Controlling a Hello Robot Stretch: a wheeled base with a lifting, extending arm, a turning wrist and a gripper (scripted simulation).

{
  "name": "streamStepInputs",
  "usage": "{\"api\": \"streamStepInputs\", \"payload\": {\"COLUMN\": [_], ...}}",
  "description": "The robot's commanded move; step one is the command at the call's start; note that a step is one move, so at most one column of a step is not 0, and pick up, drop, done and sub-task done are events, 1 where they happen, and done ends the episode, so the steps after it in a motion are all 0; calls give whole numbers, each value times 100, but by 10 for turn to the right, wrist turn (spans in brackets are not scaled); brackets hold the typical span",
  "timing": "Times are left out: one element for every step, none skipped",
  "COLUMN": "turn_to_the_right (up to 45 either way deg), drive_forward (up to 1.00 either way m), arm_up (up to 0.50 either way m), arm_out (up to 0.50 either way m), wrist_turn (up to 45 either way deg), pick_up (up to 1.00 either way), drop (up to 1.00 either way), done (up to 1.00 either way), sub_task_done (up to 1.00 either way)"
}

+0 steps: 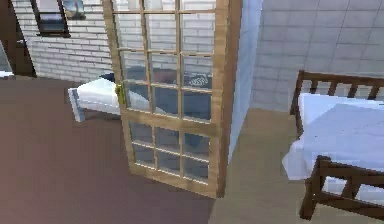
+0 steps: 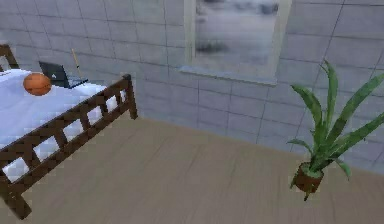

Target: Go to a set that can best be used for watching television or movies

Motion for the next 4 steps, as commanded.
{"api": "streamStepInputs", "payload": {"turn_to_the_right": [-390, -30, 450, 450], "drive_forward": [0, 0, 0, 0], "arm_up": [0, 0, 0, 0], "arm_out": [0, 0, 0, 0], "wrist_turn": [0, 0, 0, 0], "pick_up": [0, 0, 0, 0], "drop": [0, 0, 0, 0], "done": [0, 0, 0, 0], "sub_task_done": [0, 0, 0, 0]}}
